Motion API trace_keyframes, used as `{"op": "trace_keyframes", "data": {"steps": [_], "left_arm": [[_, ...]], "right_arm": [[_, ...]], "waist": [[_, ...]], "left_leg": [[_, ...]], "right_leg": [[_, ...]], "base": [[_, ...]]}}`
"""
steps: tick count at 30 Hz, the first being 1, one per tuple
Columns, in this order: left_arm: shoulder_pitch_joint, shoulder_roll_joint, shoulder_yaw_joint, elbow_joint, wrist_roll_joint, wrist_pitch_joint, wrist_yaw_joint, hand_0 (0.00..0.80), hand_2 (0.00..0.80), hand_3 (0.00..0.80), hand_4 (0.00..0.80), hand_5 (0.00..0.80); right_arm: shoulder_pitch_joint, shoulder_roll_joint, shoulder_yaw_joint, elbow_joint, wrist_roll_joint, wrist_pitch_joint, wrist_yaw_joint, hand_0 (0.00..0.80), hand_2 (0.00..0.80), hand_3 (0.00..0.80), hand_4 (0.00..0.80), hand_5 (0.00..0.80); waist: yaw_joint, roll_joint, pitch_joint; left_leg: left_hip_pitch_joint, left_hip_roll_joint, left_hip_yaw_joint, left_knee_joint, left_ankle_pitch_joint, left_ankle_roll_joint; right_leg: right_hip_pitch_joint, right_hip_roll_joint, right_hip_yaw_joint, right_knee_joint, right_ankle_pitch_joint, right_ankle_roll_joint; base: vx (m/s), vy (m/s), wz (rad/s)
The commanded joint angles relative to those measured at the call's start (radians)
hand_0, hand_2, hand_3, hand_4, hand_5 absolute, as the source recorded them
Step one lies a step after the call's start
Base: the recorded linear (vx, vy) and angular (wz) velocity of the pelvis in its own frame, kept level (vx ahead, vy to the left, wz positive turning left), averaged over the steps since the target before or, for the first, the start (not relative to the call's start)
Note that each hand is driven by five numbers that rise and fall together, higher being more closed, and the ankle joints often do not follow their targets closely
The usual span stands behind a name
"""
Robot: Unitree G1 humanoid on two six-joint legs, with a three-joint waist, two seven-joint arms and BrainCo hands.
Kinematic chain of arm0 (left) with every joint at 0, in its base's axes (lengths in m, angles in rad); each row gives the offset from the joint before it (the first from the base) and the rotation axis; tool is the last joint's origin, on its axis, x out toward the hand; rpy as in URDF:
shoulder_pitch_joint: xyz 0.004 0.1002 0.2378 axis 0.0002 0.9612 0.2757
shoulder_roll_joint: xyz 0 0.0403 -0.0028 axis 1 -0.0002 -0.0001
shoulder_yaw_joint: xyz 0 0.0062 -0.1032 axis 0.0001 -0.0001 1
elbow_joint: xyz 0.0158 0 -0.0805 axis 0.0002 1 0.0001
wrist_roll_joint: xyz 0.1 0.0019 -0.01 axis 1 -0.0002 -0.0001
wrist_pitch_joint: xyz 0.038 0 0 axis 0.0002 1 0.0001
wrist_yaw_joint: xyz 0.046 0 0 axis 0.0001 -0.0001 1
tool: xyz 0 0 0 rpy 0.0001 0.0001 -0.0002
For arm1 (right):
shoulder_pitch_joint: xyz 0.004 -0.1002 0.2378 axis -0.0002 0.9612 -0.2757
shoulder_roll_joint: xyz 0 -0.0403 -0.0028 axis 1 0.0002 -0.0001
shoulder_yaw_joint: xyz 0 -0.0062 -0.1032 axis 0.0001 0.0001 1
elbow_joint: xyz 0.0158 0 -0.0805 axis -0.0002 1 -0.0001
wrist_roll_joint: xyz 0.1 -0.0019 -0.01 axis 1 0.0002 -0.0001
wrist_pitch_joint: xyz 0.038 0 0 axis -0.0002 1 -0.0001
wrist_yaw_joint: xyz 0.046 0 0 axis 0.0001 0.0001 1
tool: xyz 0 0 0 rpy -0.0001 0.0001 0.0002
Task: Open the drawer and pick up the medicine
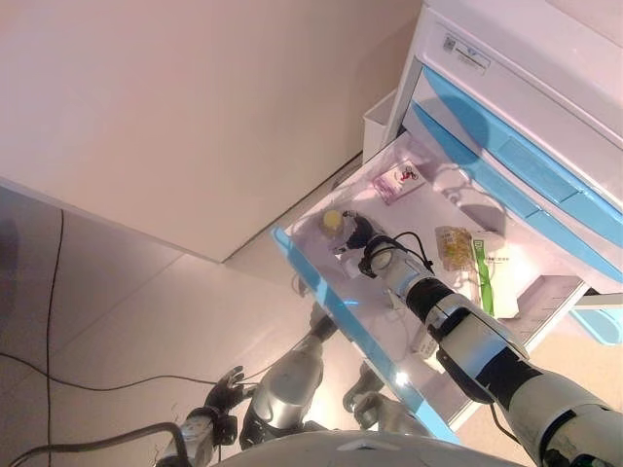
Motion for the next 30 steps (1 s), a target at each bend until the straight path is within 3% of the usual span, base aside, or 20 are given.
{"op": "trace_keyframes", "data": {"steps": [1, 4, 13, 30], "left_arm": [[0.018, 0.003, -0.04, -0.033, -0.038, -0.006, 0.018, 0.0, 0.0, 0.0, 0.0, 0.0], [0.017, -0.002, -0.047, -0.041, -0.051, -0.005, 0.017, 0.0, 0.0, 0.0, 0.0, 0.0], [0.023, -0.014, -0.053, -0.062, -0.071, -0.007, 0.026, 0.0, 0.0, 0.0, 0.0, 0.0], [0.012, -0.004, -0.053, -0.069, -0.08, -0.01, 0.032, 0.0, 0.0, 0.0, 0.0, 0.0]], "right_arm": [[-0.063, 0.041, -0.019, -0.038, 0.119, -0.037, -0.087, 0.0, 0.0, 0.0, 0.0, 0.0], [-0.061, 0.062, -0.051, -0.04, 0.187, -0.047, -0.129, 0.0, 0.0, 0.0, 0.0, 0.0], [-0.066, 0.086, -0.057, -0.083, 0.188, -0.067, -0.157, 0.0, 0.0, 0.0, 0.0, 0.0], [-0.09, 0.12, 0.024, -0.094, 0.08, -0.044, -0.032, 0.0, 0.0, 0.0, 0.0, 0.0]], "waist": [[0.003, 0.011, 0.044], [0.0, 0.02, 0.052], [-0.002, 0.031, 0.064], [0.018, 0.012, 0.074]], "left_leg": [[-0.029, -0.03, 0.055, 0.038, -0.036, 0.042], [-0.036, -0.032, 0.058, 0.039, -0.036, 0.043], [-0.043, -0.034, 0.063, 0.035, -0.033, 0.045], [-0.053, -0.038, 0.06, 0.032, -0.031, 0.048]], "right_leg": [[0.007, -0.036, 0.032, -0.009, 0.099, 0.007], [-0.004, -0.039, 0.035, -0.006, 0.101, 0.008], [-0.014, -0.043, 0.039, -0.007, 0.105, 0.013], [-0.018, -0.043, 0.036, -0.014, 0.109, 0.021]], "base": [[-0.021, 0.036, 0.0], [-0.029, 0.047, -0.01], [-0.01, 0.027, -0.04], [0.0, 0.0, 0.0]]}}
